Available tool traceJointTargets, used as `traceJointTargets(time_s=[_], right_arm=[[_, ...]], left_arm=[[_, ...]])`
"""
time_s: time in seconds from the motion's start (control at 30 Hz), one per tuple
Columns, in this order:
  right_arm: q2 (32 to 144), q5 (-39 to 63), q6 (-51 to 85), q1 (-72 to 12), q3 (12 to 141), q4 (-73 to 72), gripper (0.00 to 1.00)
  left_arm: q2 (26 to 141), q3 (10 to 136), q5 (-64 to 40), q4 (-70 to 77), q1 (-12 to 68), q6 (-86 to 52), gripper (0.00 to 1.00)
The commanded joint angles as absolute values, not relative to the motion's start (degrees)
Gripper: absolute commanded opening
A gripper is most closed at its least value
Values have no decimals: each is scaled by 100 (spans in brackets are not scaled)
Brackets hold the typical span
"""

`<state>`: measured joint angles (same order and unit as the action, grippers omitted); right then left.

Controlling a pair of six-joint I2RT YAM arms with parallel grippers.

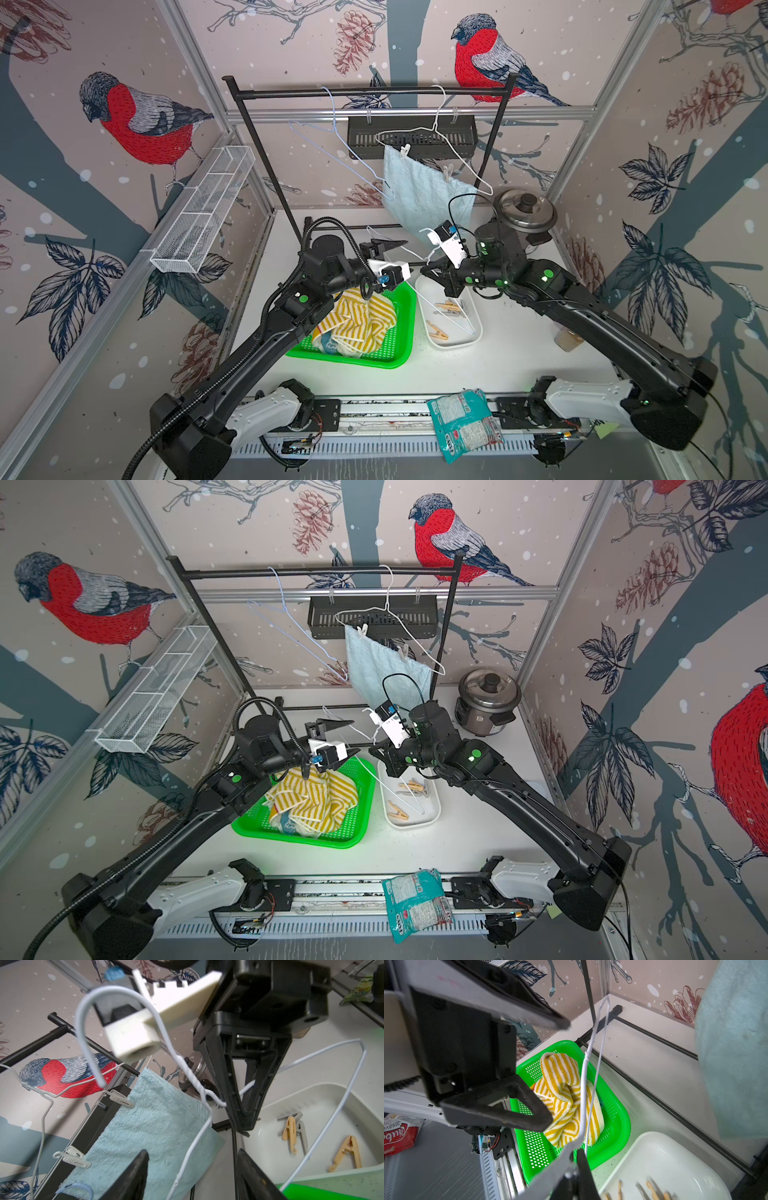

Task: Remove the clothespins securing towels to the hanger
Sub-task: Place the hanger on the clothesline.

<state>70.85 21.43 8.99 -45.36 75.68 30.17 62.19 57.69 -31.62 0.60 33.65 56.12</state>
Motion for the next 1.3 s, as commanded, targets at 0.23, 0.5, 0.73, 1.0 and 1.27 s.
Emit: traceJointTargets(time_s=[0.23, 0.5, 0.73, 1.0, 1.27], right_arm=[[7154, 2605, 1028, -4581, 7638, 2876, 0], [7154, 2684, 1089, -4614, 7581, 2742, 0], [7027, 2176, 956, -4599, 7491, 2622, 34], [6262, 1725, 301, -4594, 7166, 3075, 73], [5591, 1465, -230, -4595, 6612, 3731, 76]], left_arm=[[6429, 5829, -2724, 175, 3401, 6499, 36], [6510, 5785, -2666, 233, 3418, 6688, 10], [6384, 5747, -2581, 343, 3416, 6715, 0], [6098, 5329, -2375, 526, 3417, 6412, 0], [5924, 5203, -2225, 715, 3417, 6161, 0]])
